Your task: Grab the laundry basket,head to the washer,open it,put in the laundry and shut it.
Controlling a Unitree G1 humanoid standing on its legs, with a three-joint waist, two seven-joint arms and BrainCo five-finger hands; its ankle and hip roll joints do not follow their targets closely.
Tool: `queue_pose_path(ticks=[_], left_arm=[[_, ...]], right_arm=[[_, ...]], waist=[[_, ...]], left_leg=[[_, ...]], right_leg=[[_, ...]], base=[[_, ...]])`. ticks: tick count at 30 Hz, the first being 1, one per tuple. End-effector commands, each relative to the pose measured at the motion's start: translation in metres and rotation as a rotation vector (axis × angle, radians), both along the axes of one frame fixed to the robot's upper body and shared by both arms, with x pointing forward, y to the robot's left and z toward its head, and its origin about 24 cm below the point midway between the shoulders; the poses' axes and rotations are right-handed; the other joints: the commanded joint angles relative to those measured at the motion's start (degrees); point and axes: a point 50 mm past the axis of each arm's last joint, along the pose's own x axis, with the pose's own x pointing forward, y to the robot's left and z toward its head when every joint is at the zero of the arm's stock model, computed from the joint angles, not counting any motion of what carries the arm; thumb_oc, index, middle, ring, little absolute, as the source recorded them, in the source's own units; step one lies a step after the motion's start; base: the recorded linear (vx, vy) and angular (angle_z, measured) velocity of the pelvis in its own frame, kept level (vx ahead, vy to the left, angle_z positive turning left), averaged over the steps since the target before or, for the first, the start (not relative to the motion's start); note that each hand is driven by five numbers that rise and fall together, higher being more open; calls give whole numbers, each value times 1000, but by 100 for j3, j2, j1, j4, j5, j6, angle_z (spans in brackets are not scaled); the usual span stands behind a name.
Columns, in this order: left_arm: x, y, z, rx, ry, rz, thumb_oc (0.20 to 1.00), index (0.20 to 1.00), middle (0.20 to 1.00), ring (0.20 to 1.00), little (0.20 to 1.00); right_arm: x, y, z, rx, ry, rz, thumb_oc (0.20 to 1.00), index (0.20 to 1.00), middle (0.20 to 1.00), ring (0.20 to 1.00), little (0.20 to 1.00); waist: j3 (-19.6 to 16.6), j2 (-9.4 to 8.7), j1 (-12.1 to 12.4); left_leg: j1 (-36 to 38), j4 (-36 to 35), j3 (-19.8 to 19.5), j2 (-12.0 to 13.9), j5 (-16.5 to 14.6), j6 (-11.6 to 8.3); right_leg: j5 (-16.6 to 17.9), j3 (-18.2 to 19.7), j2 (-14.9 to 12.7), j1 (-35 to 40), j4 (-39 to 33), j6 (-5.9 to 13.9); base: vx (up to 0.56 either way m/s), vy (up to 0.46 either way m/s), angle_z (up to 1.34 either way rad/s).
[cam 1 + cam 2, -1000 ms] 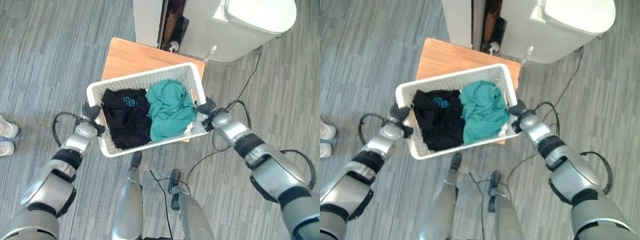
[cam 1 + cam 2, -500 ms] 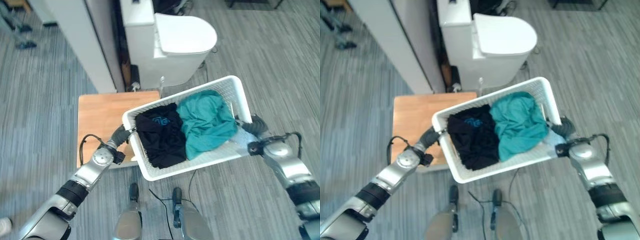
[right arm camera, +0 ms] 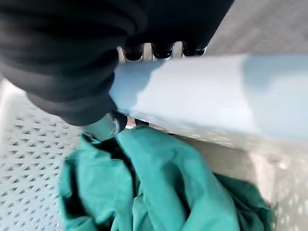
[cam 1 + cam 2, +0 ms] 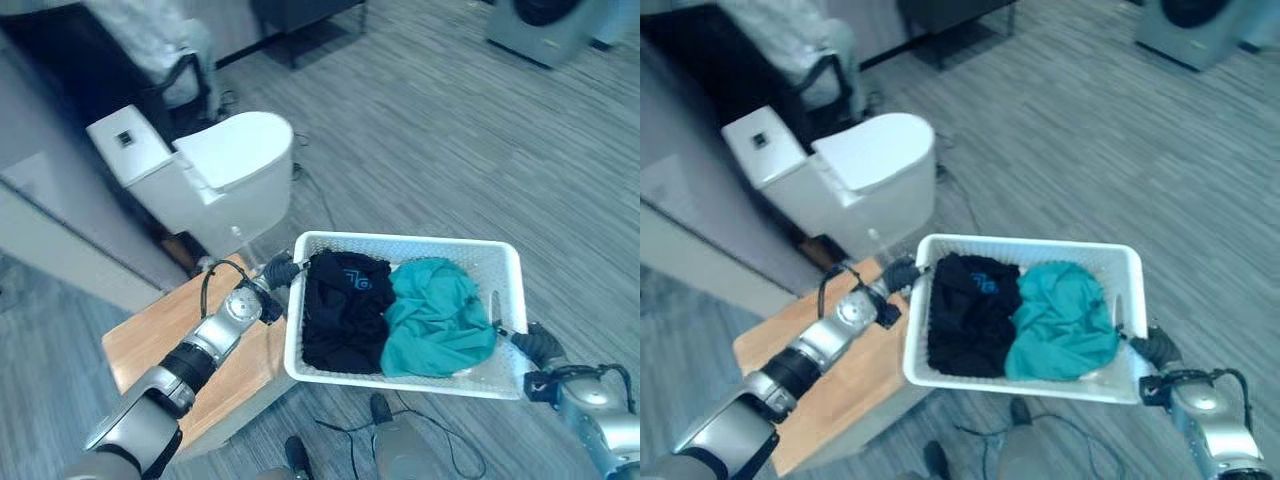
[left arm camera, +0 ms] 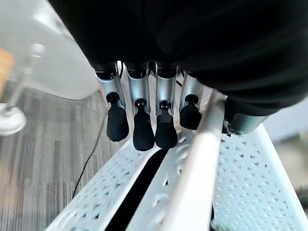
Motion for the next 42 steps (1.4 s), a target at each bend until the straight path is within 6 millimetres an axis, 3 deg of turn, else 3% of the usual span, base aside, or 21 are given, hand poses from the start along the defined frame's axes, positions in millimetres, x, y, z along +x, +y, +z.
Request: queue_pose_path(ticks=[1,4,5,9,10,11,13,14,15,16,17,18,19,22,23,25,36,37,39,40,42], left_arm=[[10,-57,38,-87,-163,-171,200,200,200,200,200],[10,-53,36,-100,-158,-150,200,200,200,200,200],[11,-48,39,-131,-171,-128,200,200,200,200,200],[11,-40,32,-154,-152,-82,200,200,200,200,200],[8,-32,25,-174,-140,-53,200,200,200,200,200],[8,-31,25,-174,-140,-52,200,200,200,200,200],[4,-24,21,-209,-126,-30,200,200,200,200,200],[3,-24,20,-223,-123,-29,200,200,200,200,200],[1,-24,19,-234,-120,-26,200,200,200,200,200],[0,-24,17,-239,-115,-17,200,200,200,200,200],[-2,-21,15,-246,-111,-8,200,200,200,200,200],[-6,-19,11,-253,-97,1,200,200,200,200,200],[-8,-19,8,-256,-90,4,200,200,200,200,200],[-8,-21,6,-248,-89,1,200,200,200,200,200],[-9,-19,5,-253,-87,13,200,200,200,200,200],[-10,-18,4,-246,-86,13,200,200,200,200,200],[-8,-3,7,-215,-109,48,200,200,200,200,200],[-6,-4,10,-204,-119,43,200,200,200,200,200],[2,-10,23,-206,-152,33,200,200,200,200,200],[4,-11,26,-206,-165,34,200,200,200,200,200],[6,-11,30,-211,-176,37,200,200,200,200,200]], right_arm=[[34,74,36,297,-301,273,200,200,200,200,200],[34,79,28,302,-270,279,200,200,200,200,200],[35,81,23,297,-249,281,200,200,200,200,200],[31,80,15,305,-214,268,200,200,200,200,200],[32,80,11,311,-195,274,200,200,200,200,200],[32,81,11,312,-195,275,200,200,200,200,200],[30,80,8,306,-173,281,200,200,200,200,200],[29,78,7,303,-168,280,200,200,200,200,200],[29,77,6,298,-160,272,200,200,200,200,200],[27,75,4,301,-154,257,200,200,200,200,200],[26,73,3,302,-152,244,200,200,200,200,200],[25,72,0,308,-142,238,200,200,200,200,200],[25,72,-4,312,-130,228,200,200,200,200,200],[26,74,-11,318,-116,206,200,200,200,200,200],[30,81,-13,320,-112,220,200,200,200,200,200],[32,87,-14,339,-119,217,200,200,200,200,200],[33,97,-2,377,-171,271,200,200,200,200,200],[33,93,2,371,-186,268,200,200,200,200,200],[35,84,16,371,-237,259,200,200,200,200,200],[37,82,20,358,-249,261,200,200,200,200,200],[38,81,22,349,-256,264,200,200,200,200,200]], waist=[[-240,-192,121],[-329,-223,206],[-481,-302,328],[-551,-389,359],[-530,-427,412],[-530,-423,421],[-379,-475,579],[-306,-506,686],[-257,-590,795],[-225,-662,921],[-196,-670,1056],[-146,-639,1232],[-153,-599,1285],[-95,-564,1294],[-105,-453,1339],[-145,-436,1318],[-210,-504,1141],[-188,-539,1105],[-30,-683,1017],[42,-735,1025],[84,-757,1036]], left_leg=[[-68,572,28,158,-694,209],[-59,612,261,215,-688,141],[-90,693,571,304,-643,26],[-37,872,803,608,-543,-160],[-94,1312,871,994,-153,-393],[-105,1354,875,1034,-147,-428],[-416,2180,484,1492,486,-640],[-628,2404,56,1487,592,-615],[-869,2354,-401,1315,662,-450],[-1100,2195,-989,974,480,-379],[-1194,1870,-1551,571,230,-349],[-1266,1327,-2311,-18,121,-342],[-1371,1104,-2568,-235,248,-351],[-1635,1102,-2621,-511,429,-372],[-1446,826,-2523,-492,419,-259],[-1269,830,-2628,-539,396,-177],[-812,291,-2624,-456,444,-67],[-852,379,-2611,-438,399,-75],[-1329,1459,-2512,-488,177,-220],[-1605,2001,-2506,-501,187,-259],[-1829,2385,-2492,-467,195,-262]], right_leg=[[237,-326,-278,604,283,415],[48,-640,-247,798,184,335],[46,-966,-213,1123,-261,369],[-54,-718,94,1218,-622,221],[-139,-607,339,1337,-735,79],[-142,-597,368,1338,-741,55],[-256,-389,674,1427,-698,-174],[-294,-332,744,1474,-721,-234],[-230,-290,742,1469,-786,-292],[-228,-178,725,1498,-860,-275],[-225,-40,742,1546,-940,-257],[-201,165,814,1636,-1047,-248],[-179,234,866,1628,-1084,-253],[-184,326,944,1659,-1061,-285],[-248,473,1088,1715,-1038,-297],[-214,543,1095,1768,-1069,-312],[-289,700,1125,1690,-1003,-347],[-339,695,1143,1656,-940,-371],[-459,651,1153,1657,-767,-458],[-485,639,1167,1710,-716,-483],[-532,608,1181,1756,-684,-500]], base=[[-90,-132,-59],[-54,-181,-88],[-28,-206,-53],[37,-374,-64],[33,-304,-50],[49,-437,-91],[3,-344,-84],[-102,-307,-66],[-95,-191,-79],[-42,-132,-95],[99,-96,-99],[105,-65,-78],[78,-47,-72],[22,-5,-40],[42,28,14],[92,47,-38],[67,10,-28],[23,-79,0],[41,-122,22],[37,-74,38],[164,-61,38]])
